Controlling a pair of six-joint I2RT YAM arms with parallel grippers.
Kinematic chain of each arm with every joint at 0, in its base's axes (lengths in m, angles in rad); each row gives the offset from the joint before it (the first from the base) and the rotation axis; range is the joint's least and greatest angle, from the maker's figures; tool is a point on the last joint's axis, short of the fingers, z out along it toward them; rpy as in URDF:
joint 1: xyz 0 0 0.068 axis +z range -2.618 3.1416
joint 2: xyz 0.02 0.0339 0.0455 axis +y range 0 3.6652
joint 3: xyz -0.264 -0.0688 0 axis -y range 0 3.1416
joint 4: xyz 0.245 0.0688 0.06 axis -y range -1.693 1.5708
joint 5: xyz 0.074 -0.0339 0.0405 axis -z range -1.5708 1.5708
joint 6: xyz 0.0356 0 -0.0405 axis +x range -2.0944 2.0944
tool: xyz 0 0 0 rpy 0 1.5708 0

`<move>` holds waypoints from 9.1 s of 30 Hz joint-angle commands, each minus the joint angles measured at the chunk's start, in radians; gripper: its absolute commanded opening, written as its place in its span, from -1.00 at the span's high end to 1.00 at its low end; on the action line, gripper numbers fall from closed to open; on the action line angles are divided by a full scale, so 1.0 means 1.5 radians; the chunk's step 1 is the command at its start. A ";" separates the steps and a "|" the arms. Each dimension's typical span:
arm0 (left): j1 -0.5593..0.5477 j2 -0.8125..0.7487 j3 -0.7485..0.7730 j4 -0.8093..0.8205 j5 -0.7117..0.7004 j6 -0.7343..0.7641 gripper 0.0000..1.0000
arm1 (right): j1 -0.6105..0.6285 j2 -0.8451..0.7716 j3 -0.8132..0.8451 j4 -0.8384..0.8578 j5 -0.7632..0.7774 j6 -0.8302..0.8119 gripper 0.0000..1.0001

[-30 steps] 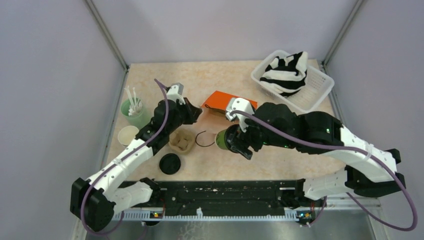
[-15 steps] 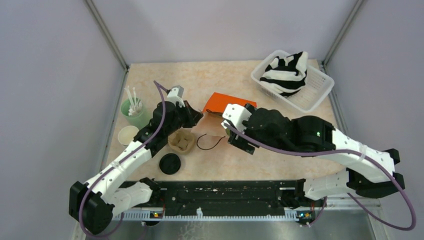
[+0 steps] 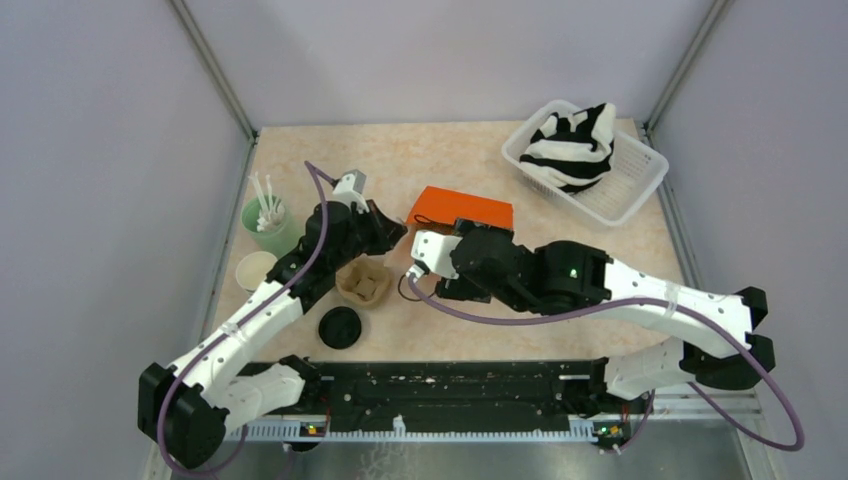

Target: Pack the takeout coffee

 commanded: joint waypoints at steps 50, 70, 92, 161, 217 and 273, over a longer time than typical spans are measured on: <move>-0.007 0.021 0.062 0.036 -0.049 0.143 1.00 | -0.126 0.211 0.037 0.035 -0.010 -0.110 0.38; -0.008 0.013 0.036 0.019 -0.052 0.132 1.00 | -0.164 0.182 0.033 0.076 -0.058 -0.229 0.38; -0.008 0.007 0.032 0.021 -0.031 0.112 1.00 | -0.246 0.203 -0.077 0.231 -0.091 -0.318 0.39; -0.008 0.052 0.108 -0.068 -0.079 0.106 1.00 | -0.369 0.254 -0.173 0.518 -0.225 -0.461 0.41; 0.006 0.248 0.482 -0.404 0.034 0.007 1.00 | -0.339 0.207 -0.126 0.114 -0.391 -0.162 0.40; 0.043 0.129 0.634 -0.586 -0.142 0.216 -0.58 | -0.492 0.344 -0.172 0.141 -0.458 -0.108 0.42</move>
